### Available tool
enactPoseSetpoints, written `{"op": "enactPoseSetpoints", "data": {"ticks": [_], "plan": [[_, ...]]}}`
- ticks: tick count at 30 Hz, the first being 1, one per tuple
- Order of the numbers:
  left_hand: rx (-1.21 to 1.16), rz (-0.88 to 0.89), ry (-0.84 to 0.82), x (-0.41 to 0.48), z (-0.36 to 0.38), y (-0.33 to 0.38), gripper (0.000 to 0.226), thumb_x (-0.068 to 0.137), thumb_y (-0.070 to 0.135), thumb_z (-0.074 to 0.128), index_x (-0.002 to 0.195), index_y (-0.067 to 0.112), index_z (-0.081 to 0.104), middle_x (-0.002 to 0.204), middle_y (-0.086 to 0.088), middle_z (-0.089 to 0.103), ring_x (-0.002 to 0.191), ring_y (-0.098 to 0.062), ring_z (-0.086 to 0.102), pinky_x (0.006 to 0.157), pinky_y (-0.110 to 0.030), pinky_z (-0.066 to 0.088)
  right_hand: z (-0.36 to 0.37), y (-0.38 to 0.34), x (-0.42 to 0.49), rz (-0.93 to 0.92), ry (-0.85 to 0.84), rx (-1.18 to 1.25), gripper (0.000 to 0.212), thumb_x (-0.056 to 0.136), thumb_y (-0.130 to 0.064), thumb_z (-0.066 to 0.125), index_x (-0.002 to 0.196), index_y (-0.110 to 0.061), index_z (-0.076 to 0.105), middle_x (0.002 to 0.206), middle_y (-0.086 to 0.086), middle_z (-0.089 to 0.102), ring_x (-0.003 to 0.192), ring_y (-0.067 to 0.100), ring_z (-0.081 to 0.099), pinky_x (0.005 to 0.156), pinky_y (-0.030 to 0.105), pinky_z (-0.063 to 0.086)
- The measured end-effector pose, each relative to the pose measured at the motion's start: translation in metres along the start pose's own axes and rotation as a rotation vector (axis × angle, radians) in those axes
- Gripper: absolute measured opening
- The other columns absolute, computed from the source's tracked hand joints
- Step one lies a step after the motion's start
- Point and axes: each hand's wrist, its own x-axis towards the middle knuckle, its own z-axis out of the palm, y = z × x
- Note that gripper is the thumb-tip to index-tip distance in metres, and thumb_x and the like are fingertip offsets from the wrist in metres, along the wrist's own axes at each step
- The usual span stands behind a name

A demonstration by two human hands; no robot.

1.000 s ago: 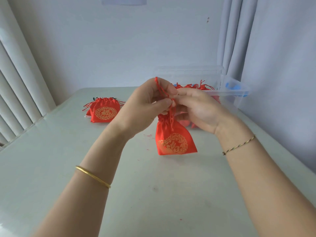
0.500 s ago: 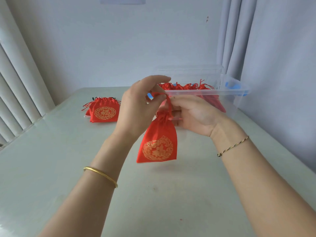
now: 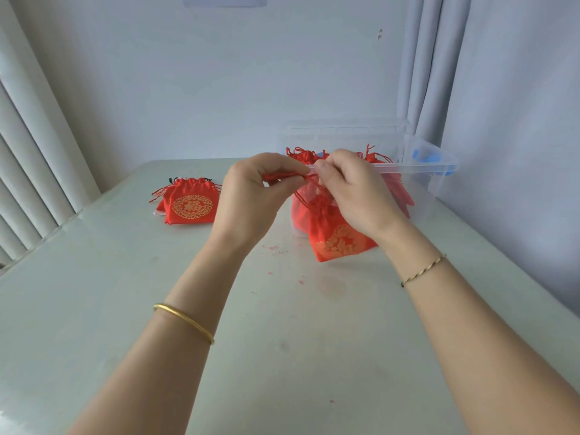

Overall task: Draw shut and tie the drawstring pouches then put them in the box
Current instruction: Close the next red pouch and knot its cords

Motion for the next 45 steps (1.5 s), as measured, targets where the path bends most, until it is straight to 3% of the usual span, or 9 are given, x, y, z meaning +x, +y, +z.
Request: {"op": "enactPoseSetpoints", "data": {"ticks": [4,7,10,19,22,27,32,42,45], "plan": [[-0.025,-0.022,-0.007,0.0,0.0,0.001,0.021,0.08,-0.003,0.064,0.083,0.017,0.071,0.077,0.013,0.068,0.066,0.004,0.061,0.067,-0.01,0.046,0.002,0.001,-0.001,-0.063,0.012,-0.211,0.026,0.096,-0.033,0.043,0.074,-0.021,0.041,0.067,-0.005,0.055,0.067,0.021,0.054,0.062,0.037,0.042],[-0.069,-0.087,-0.013,0.002,-0.001,-0.001,0.02,0.081,-0.004,0.062,0.085,0.014,0.07,0.072,0.004,0.067,0.054,0.001,0.056,0.054,-0.01,0.042,0.0,-0.002,0.0,0.106,-0.041,0.246,0.03,0.095,-0.024,0.049,0.066,-0.019,0.044,0.052,-0.002,0.048,0.041,0.007,0.039,0.043,0.022,0.032],[-0.083,-0.129,-0.031,0.003,-0.004,-0.002,0.016,0.082,-0.004,0.061,0.087,0.009,0.07,0.067,0.0,0.066,0.052,0.0,0.057,0.048,-0.013,0.04,-0.009,-0.002,-0.001,0.313,-0.164,0.64,0.022,0.092,-0.016,0.054,0.071,-0.012,0.054,0.049,0.0,0.048,0.036,0.009,0.036,0.037,0.018,0.03],[-0.355,-0.307,-0.193,0.006,-0.015,-0.007,0.018,0.093,0.004,0.049,0.094,0.006,0.067,0.08,-0.006,0.071,0.065,-0.008,0.064,0.059,-0.016,0.051,-0.029,0.004,-0.001,0.374,-0.313,0.879,0.016,0.093,-0.003,0.046,0.093,-0.007,0.062,0.063,0.001,0.067,0.053,0.009,0.063,0.051,0.019,0.052],[-0.32,-0.283,-0.188,0.006,-0.017,-0.009,0.024,0.097,0.009,0.044,0.09,0.008,0.067,0.077,-0.002,0.072,0.062,-0.007,0.062,0.055,-0.016,0.048,-0.034,0.003,-0.001,0.372,-0.295,0.852,0.017,0.093,-0.003,0.047,0.093,-0.01,0.062,0.064,0.001,0.068,0.052,0.008,0.062,0.049,0.017,0.051],[0.269,-0.127,-0.099,0.009,-0.023,-0.017,0.032,0.097,0.028,0.044,0.085,0.01,0.067,0.079,0.003,0.07,0.051,0.001,0.052,0.049,-0.009,0.036,-0.04,0.005,0.0,0.399,-0.17,0.79,0.015,0.094,-0.008,0.048,0.091,-0.014,0.062,0.058,0.0,0.066,0.045,0.007,0.057,0.042,0.016,0.044],[0.398,-0.222,-0.043,0.008,-0.033,-0.021,0.052,0.095,0.046,0.04,0.061,0.013,0.06,0.049,0.003,0.063,0.048,-0.017,0.052,0.061,-0.035,0.048,-0.039,0.014,0.001,0.488,-0.027,0.711,0.017,0.096,-0.01,0.046,0.088,-0.016,0.06,0.049,-0.002,0.062,0.037,0.005,0.049,0.039,0.015,0.035],[0.415,-0.201,0.065,0.011,-0.042,-0.029,0.061,0.099,0.041,0.034,0.046,0.011,0.044,0.034,0.003,0.051,0.035,-0.005,0.042,0.052,-0.026,0.033,-0.045,0.034,-0.001,0.595,0.062,0.621,0.024,0.089,0.003,0.048,0.086,-0.018,0.06,0.039,-0.002,0.052,0.03,0.006,0.039,0.036,0.013,0.031],[0.228,-0.224,0.091,0.011,-0.034,-0.03,0.058,0.099,0.037,0.035,0.048,0.011,0.039,0.041,0.006,0.06,0.036,-0.003,0.045,0.05,-0.025,0.035,-0.038,0.041,-0.004,0.649,0.047,0.538,0.025,0.089,0.003,0.048,0.085,-0.019,0.058,0.036,-0.003,0.052,0.028,0.005,0.04,0.035,0.011,0.033]]}}
